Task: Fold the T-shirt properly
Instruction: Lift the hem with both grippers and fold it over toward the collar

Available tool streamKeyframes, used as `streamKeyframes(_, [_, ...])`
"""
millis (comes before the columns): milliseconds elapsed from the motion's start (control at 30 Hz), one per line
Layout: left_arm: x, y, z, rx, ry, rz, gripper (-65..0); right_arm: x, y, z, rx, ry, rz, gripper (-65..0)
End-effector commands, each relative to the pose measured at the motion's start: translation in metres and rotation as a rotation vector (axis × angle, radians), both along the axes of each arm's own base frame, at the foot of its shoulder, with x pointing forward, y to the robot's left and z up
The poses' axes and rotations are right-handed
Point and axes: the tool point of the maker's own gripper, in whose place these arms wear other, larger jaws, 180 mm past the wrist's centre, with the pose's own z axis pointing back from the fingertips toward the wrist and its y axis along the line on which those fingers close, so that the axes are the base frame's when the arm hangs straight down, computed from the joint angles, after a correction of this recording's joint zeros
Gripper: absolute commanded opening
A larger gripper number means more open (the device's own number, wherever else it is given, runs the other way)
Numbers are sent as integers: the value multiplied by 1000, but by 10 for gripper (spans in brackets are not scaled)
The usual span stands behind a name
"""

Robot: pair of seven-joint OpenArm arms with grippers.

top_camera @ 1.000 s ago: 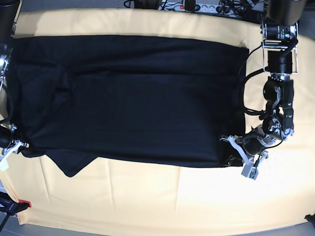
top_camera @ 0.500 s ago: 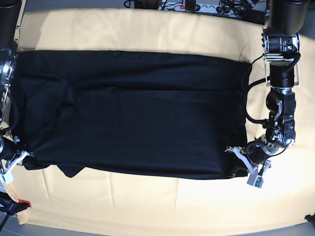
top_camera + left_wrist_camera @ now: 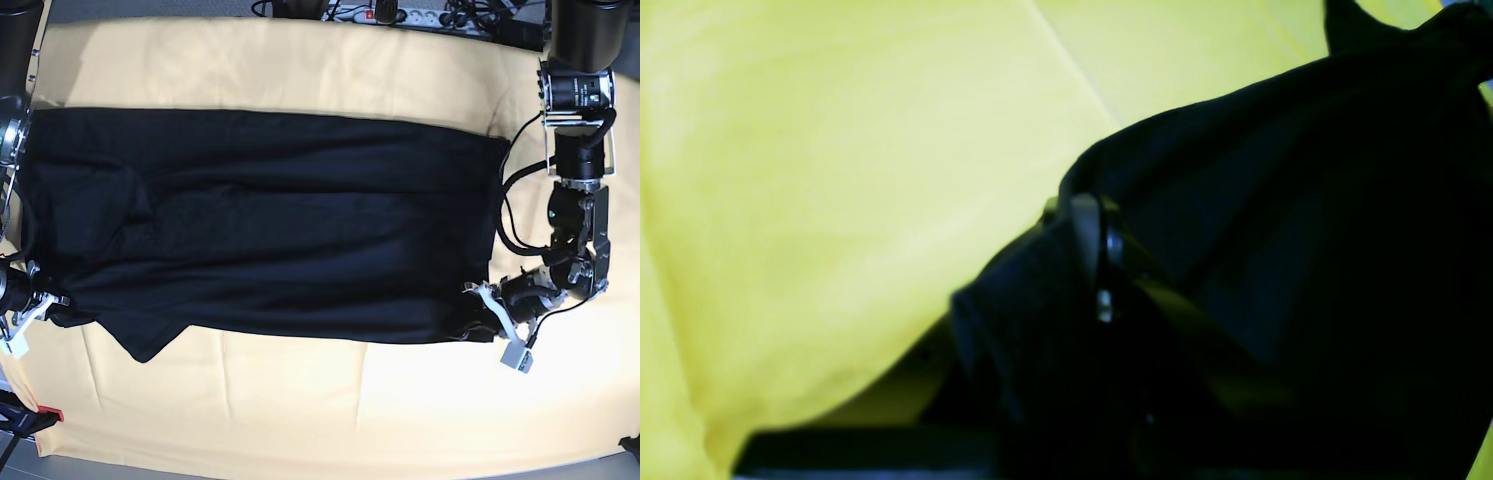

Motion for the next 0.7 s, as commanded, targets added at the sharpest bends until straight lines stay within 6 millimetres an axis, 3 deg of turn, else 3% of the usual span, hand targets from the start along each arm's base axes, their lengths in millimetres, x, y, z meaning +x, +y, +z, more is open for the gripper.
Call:
streamKeyframes(0, [12, 9, 33, -30, -81, 12, -650, 11, -11, 27, -12, -73, -13, -650])
streamKeyframes(233, [7, 27, 57, -53, -107, 10, -650, 3, -1, 32, -86, -107, 58, -650])
streamKeyframes(433, [-12, 16, 51, -101, 9, -71, -650, -6, 14, 38, -153, -147, 132, -650])
streamKeyframes(667, [-38, 0, 53, -180, 122, -205, -650, -23, 12, 32, -201, -136, 165, -650])
